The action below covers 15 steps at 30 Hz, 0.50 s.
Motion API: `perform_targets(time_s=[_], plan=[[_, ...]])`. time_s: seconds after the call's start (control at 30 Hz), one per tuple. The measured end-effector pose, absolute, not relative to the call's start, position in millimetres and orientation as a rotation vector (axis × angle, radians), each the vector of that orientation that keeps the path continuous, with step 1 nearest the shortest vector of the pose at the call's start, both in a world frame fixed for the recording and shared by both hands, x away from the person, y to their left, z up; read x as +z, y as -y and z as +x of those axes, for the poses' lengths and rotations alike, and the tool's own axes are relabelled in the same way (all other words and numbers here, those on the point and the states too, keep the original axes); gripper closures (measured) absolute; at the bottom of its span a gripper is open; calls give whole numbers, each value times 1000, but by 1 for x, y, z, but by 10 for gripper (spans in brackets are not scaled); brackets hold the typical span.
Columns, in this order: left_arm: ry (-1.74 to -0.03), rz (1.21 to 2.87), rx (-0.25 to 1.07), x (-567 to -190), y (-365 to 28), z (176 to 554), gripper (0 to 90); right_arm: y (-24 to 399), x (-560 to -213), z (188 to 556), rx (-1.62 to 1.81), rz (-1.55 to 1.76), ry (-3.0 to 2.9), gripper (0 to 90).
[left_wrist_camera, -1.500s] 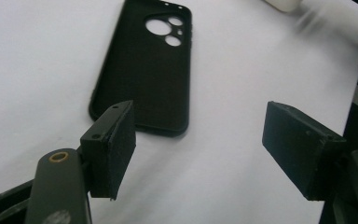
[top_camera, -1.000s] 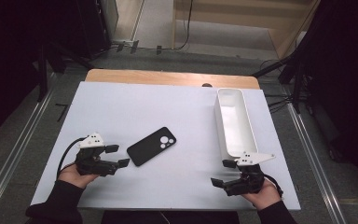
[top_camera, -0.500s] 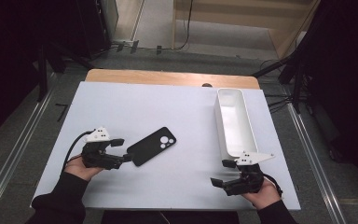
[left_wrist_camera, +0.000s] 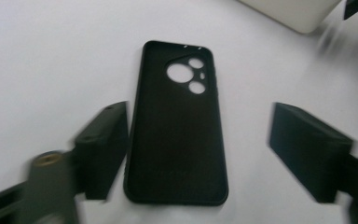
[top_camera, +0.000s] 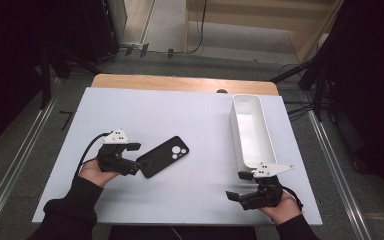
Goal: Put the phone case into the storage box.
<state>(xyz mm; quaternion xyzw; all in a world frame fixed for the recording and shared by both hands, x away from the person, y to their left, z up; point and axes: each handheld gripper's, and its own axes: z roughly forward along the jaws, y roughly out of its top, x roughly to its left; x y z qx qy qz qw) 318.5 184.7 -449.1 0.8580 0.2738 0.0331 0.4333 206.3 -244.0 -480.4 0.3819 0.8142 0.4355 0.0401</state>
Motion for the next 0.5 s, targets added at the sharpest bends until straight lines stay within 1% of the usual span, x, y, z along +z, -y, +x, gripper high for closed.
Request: perform_targets(time_s=[0.1,0.17,0.5], plan=[[-649,2119,101,-446,-179,320,107,244,-480,206,1335,1167,-2497,123],[-626,2116,61,-445,-176,322,1,244,-481,206,1335,1166,-2496,123],[-628,2093,72,-446,-164,333,0,245,-481,206,1331,1173,-2498,123]])
